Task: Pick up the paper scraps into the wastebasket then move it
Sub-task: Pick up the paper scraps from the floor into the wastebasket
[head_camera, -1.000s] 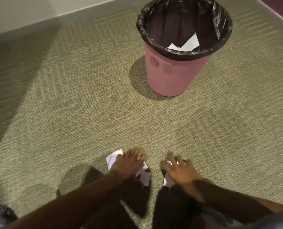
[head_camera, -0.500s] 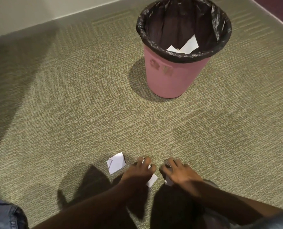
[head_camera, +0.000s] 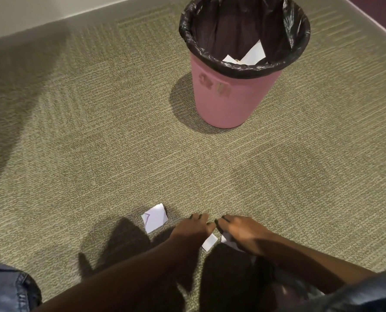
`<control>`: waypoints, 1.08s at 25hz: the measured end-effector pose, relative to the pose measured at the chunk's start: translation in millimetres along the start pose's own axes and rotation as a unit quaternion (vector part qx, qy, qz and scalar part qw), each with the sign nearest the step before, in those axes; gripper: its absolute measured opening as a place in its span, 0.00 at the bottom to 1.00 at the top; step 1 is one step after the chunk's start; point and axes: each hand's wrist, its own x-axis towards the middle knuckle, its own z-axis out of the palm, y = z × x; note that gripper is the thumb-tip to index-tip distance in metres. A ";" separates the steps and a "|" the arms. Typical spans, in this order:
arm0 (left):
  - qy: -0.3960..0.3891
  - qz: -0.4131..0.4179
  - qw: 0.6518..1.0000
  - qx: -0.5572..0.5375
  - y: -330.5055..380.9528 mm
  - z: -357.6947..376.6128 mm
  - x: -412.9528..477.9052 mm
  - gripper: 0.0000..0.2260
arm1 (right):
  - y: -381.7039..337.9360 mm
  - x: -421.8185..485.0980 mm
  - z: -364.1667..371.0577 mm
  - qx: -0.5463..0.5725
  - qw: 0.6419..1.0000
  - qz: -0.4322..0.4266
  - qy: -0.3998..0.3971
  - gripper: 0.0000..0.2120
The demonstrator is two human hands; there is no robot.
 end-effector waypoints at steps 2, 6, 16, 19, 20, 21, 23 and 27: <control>-0.081 -0.003 0.995 -0.050 -2.2 3.1 5.7 0.15 | 1.7 0.9 2.5 0.028 1.000 -0.011 0.004 0.17; -0.100 0.005 0.989 -0.113 -5.9 -1.8 8.6 0.22 | 10.0 -0.2 7.5 0.029 0.999 -0.032 -0.006 0.19; -0.085 -0.007 0.972 -0.218 -1.5 10.7 14.3 0.18 | 28.8 9.5 23.7 0.001 1.000 -0.023 -0.012 0.06; -0.063 -0.011 0.960 -0.273 -2.7 17.5 15.8 0.14 | 31.3 10.3 24.8 -0.024 0.999 -0.044 -0.011 0.06; -0.059 -0.013 0.955 -0.292 -3.7 19.8 14.7 0.13 | 30.6 9.6 24.2 -0.019 0.999 -0.039 -0.010 0.05; -0.060 -0.015 0.948 -0.312 -5.8 19.6 14.5 0.12 | 29.8 9.1 21.5 -0.007 1.000 -0.028 -0.006 0.05; -0.061 -0.013 0.925 -0.374 -17.1 5.2 16.7 0.10 | 29.3 9.3 2.4 0.080 0.997 0.011 -0.001 0.07; -0.032 -0.059 0.872 -0.485 -72.9 -81.3 39.8 0.07 | 31.1 11.8 -87.9 0.251 0.962 0.049 0.094 0.01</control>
